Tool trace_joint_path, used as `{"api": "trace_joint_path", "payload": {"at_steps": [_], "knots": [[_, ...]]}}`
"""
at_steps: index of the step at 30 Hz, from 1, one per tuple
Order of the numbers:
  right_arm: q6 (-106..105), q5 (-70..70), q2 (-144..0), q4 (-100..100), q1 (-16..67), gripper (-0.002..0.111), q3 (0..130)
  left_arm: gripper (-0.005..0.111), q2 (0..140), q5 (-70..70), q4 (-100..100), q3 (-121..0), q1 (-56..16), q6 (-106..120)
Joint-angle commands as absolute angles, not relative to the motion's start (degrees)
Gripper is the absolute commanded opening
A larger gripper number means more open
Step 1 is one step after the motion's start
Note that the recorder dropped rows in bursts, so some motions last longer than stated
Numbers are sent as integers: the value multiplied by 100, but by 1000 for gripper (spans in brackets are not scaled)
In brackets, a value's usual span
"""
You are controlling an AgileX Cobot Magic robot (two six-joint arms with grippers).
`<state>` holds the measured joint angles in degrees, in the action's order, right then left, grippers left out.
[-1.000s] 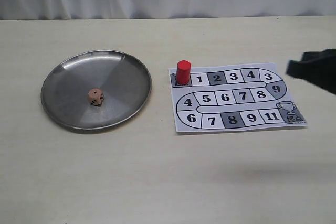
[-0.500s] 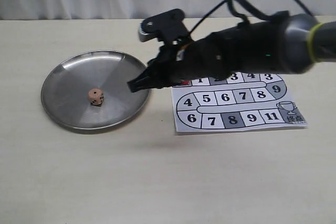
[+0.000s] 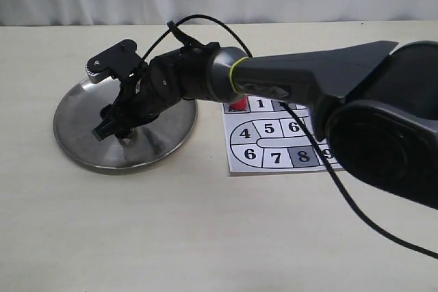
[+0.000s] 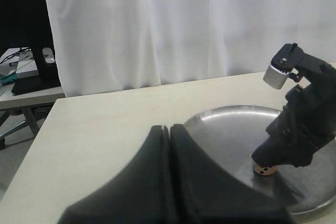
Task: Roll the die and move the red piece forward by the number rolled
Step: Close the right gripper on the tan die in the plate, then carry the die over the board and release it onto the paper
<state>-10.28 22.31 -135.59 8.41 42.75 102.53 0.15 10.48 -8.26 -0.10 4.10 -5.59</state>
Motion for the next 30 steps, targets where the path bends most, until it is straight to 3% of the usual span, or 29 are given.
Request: {"api": "trace_joint_path", "payload": {"at_steps": [1, 5, 7, 8, 9, 16, 21, 26, 30], "knots": [[-1228, 2215, -13800, 838, 4277, 64, 10499, 0, 0, 997, -824, 0, 429, -564], [-1365, 2266, -13904, 853, 4277, 39, 10588, 0, 0, 997, -824, 0, 429, -564], [-1365, 2309, -13871, 853, 4277, 22, 10588, 0, 0, 997, -824, 0, 429, -564], [-1365, 2426, -13765, 853, 4277, 8, 10588, 0, 0, 997, -824, 0, 429, -564], [-1365, 2551, -13670, 841, 4265, 4, 10588, 0, 0, 997, -824, 0, 429, -564], [-1374, 4258, -12211, 131, 3883, 4, 10588, 0, 0, 997, -824, 0, 429, -564], [-1002, 5532, -11280, -146, 2725, 4, 10487, 0, 0, 997, -824, 0, 429, -564], [-841, 4989, -11452, 120, 1595, 4, 9042, 0, 0, 997, -824, 0, 429, -564], [-662, 4333, -11728, 62, 1524, 5, 8463, 0, 0, 997, -824, 0, 429, -564]]}}
